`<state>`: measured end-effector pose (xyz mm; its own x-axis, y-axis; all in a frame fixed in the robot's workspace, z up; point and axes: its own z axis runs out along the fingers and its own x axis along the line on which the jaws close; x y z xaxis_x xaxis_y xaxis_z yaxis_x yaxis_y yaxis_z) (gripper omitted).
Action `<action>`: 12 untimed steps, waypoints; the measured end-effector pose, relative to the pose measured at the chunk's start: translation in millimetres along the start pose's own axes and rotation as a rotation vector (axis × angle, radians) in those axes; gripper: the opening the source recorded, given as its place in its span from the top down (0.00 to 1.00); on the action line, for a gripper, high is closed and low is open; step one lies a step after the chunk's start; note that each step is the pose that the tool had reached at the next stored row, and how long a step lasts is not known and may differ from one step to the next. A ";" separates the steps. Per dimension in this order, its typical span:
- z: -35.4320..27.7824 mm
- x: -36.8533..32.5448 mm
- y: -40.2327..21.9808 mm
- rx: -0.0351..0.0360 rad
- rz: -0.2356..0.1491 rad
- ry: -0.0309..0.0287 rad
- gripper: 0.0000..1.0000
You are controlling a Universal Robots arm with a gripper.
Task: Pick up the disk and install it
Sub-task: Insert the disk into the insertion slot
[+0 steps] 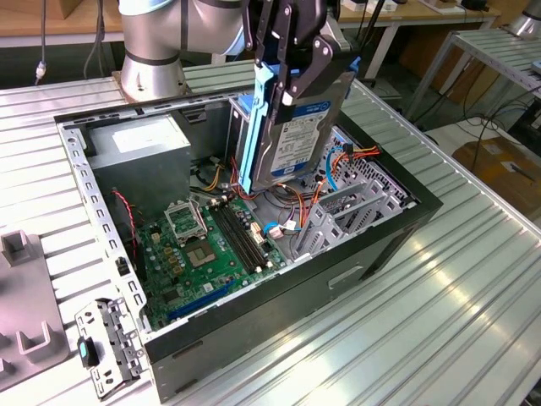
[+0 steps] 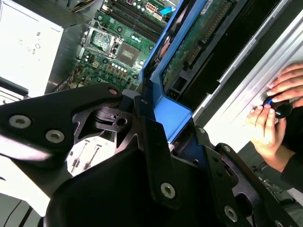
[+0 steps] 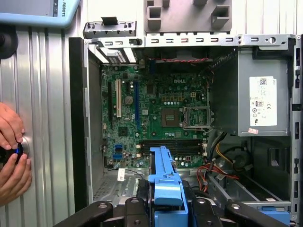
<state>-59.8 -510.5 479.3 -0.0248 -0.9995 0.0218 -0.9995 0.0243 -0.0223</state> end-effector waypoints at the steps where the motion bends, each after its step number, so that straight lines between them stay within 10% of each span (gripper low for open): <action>1: 0.0 1.3 -0.1 0.0000 0.000 0.0001 0.63; 12: 0.1 8.7 -0.2 0.0000 0.000 0.0001 0.63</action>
<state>-59.8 -519.1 479.4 -0.0248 -0.9995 0.0219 -0.9995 0.0243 -0.0222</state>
